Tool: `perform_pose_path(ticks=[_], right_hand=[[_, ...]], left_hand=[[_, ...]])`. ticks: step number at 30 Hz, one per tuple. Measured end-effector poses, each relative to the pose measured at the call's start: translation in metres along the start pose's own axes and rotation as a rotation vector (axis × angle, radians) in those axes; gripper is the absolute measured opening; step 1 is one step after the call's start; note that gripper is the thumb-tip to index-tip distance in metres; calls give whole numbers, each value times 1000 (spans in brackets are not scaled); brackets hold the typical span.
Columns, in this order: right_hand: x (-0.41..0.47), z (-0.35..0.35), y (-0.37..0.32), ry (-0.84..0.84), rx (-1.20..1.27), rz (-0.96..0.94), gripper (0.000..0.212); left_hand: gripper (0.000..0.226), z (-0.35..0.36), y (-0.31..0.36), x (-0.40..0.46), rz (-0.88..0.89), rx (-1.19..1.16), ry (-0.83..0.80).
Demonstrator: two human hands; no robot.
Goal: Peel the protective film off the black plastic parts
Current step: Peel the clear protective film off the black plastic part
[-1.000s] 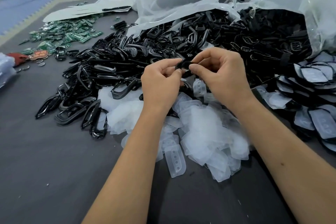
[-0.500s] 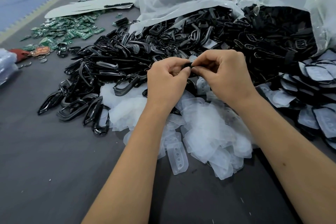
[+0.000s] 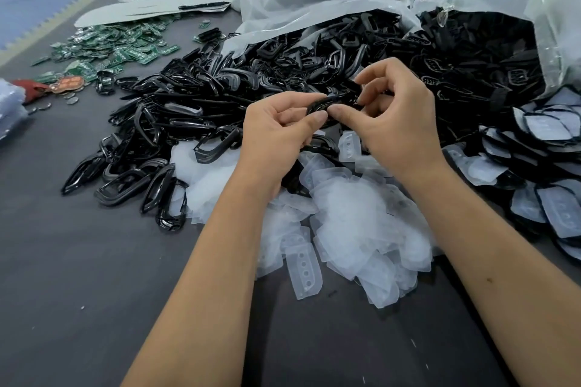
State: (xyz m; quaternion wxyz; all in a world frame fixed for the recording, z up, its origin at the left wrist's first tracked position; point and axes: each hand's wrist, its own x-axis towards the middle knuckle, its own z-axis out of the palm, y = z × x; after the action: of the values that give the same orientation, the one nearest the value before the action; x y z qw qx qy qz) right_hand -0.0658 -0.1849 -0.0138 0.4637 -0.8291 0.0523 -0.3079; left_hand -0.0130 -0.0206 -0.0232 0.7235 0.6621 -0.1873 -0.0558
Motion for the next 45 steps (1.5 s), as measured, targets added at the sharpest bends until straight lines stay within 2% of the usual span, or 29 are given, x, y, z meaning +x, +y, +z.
perform_pose_path(ticks=[3, 5, 9, 17, 20, 24, 26, 29, 38, 40, 45], right_hand=[[3, -4, 3, -158, 227, 130, 27], [3, -5, 4, -175, 293, 132, 17], [5, -6, 7, -161, 295, 138, 17], [6, -11, 3, -274, 278, 157, 7], [7, -8, -4, -271, 136, 90, 9], [5, -2, -14, -214, 78, -2, 11], [4, 1, -18, -157, 60, -41, 22], [1, 3, -20, -131, 49, -34, 37], [3, 0, -19, -60, -106, -47, 41], [2, 0, -18, -110, -106, -42, 37], [1, 2, -17, -544, -277, -85, 23]], left_hand=[[18, 2, 3, -1, -40, -96, -11], [18, 3, 4, -2, -47, -122, -24], [21, 9, 4, -2, 9, -19, -47], [21, 12, 1, -3, 50, 77, 26], [21, 8, 0, -3, 68, 79, 35], [21, 6, 1, -2, 94, 38, 81], [23, 4, 2, -3, 96, 40, 97], [23, 0, 3, -3, 83, 30, 88], [28, 0, 5, -3, 74, -41, 86], [31, 0, 6, -2, 86, -32, 148], [31, -8, 8, 2, 63, -55, 322]])
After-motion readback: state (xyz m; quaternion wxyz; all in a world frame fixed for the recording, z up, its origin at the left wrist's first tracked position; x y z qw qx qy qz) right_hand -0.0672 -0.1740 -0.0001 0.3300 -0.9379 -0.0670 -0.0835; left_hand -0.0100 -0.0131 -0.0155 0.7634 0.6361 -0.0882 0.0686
